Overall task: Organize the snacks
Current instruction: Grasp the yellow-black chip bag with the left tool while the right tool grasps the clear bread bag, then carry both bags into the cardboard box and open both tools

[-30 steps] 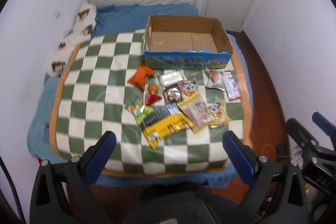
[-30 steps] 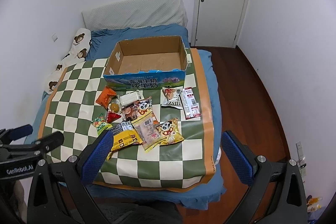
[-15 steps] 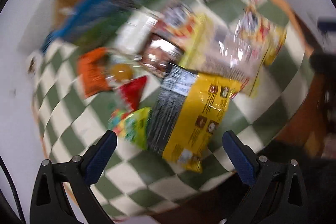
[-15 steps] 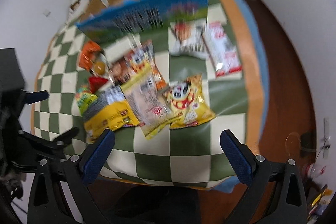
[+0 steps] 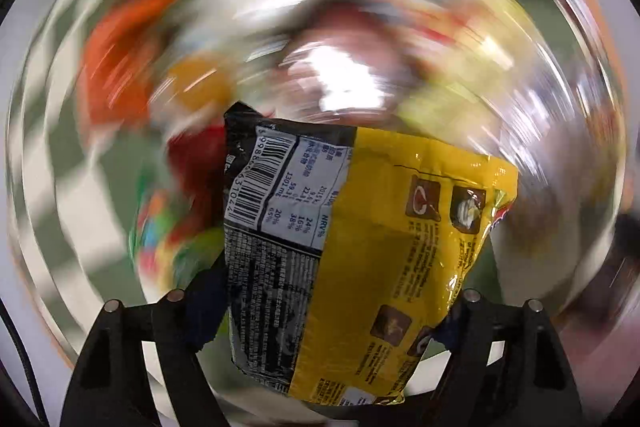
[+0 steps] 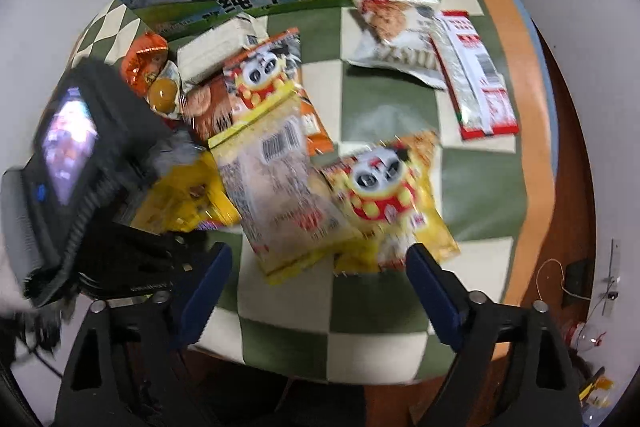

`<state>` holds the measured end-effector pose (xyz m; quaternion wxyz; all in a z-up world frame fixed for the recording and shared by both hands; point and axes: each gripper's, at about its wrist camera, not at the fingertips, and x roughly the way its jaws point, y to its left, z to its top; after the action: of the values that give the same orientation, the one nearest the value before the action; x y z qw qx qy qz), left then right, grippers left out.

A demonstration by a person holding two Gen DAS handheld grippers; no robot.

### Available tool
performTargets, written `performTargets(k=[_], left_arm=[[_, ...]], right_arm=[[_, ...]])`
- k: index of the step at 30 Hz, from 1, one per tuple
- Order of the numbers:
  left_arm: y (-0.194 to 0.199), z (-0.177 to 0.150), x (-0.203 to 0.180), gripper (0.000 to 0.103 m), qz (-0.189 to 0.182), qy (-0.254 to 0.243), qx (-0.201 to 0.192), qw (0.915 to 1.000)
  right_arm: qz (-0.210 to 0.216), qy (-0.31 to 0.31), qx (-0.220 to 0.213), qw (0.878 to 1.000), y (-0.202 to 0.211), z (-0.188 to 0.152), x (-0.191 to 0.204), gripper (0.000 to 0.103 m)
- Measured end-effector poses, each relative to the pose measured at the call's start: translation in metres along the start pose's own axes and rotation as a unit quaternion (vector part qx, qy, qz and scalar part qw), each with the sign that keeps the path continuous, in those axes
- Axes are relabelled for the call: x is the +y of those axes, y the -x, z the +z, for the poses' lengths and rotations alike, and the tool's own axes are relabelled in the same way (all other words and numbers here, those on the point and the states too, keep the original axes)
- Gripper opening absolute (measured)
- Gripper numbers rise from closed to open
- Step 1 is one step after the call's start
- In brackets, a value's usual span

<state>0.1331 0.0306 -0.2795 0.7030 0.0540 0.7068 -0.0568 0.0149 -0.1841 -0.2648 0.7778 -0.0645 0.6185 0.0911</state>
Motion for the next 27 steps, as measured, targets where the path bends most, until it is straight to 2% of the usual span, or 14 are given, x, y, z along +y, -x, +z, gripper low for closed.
performTargets(k=[1,3,5,9,11,13,15,17,18,20,23,25,26,27], left_arm=[[0.002,-0.004,0.021,0.080,-0.012,0.063,0.003,0.9979],[0.001,-0.010,0.045,0.080,-0.034,0.133,0.002,0.9905],[-0.005,-0.014,0.057,0.081,-0.045,0.164,0.007,0.9854],[-0.021,-0.024,0.059,0.084,-0.051,0.145,0.020,0.9880],[-0.029,-0.029,0.055,0.085,-0.047,0.115,0.029,0.9918],[-0.030,-0.036,0.059,0.085,-0.053,0.101,0.031,0.9931],[-0.040,-0.038,0.053,0.085,-0.066,0.099,0.032,0.9924],[-0.052,-0.050,0.056,0.085,-0.083,0.100,0.034,0.9909],[-0.054,-0.051,0.058,0.086,-0.091,0.099,0.036,0.9903],[-0.065,-0.054,0.068,0.086,-0.104,0.099,0.032,0.9891],[-0.067,-0.066,0.086,0.083,-0.111,0.114,0.013,0.9872],[-0.056,-0.085,0.100,0.082,-0.090,0.125,0.000,0.9881],[-0.053,-0.091,0.103,0.082,-0.084,0.133,-0.006,0.9875],[-0.050,-0.095,0.107,0.082,-0.080,0.141,-0.009,0.9868]], right_arm=[[0.000,0.001,0.000,1.000,-0.003,0.005,0.004,0.085],[-0.001,0.004,0.003,1.000,-0.012,0.016,0.011,0.084],[0.000,0.011,0.015,1.000,-0.026,0.026,0.022,0.084],[-0.023,0.043,0.058,0.997,-0.060,0.036,0.043,0.084],[-0.043,0.045,0.088,0.994,-0.078,0.033,0.046,0.075],[-0.049,0.026,0.093,0.994,-0.080,0.029,0.042,0.066],[-0.022,-0.021,0.102,0.994,-0.076,0.028,0.033,0.064],[0.049,-0.092,0.123,0.987,-0.070,0.023,0.019,0.063],[0.072,-0.112,0.128,0.983,-0.068,0.021,0.014,0.063],[0.091,-0.129,0.131,0.979,-0.063,0.018,0.010,0.064],[0.052,-0.094,0.122,0.987,-0.060,0.015,0.018,0.068],[0.024,-0.070,0.121,0.990,-0.062,0.014,0.033,0.068],[0.014,-0.064,0.115,0.991,-0.061,0.011,0.036,0.066],[0.005,-0.062,0.108,0.992,-0.059,0.008,0.036,0.060]])
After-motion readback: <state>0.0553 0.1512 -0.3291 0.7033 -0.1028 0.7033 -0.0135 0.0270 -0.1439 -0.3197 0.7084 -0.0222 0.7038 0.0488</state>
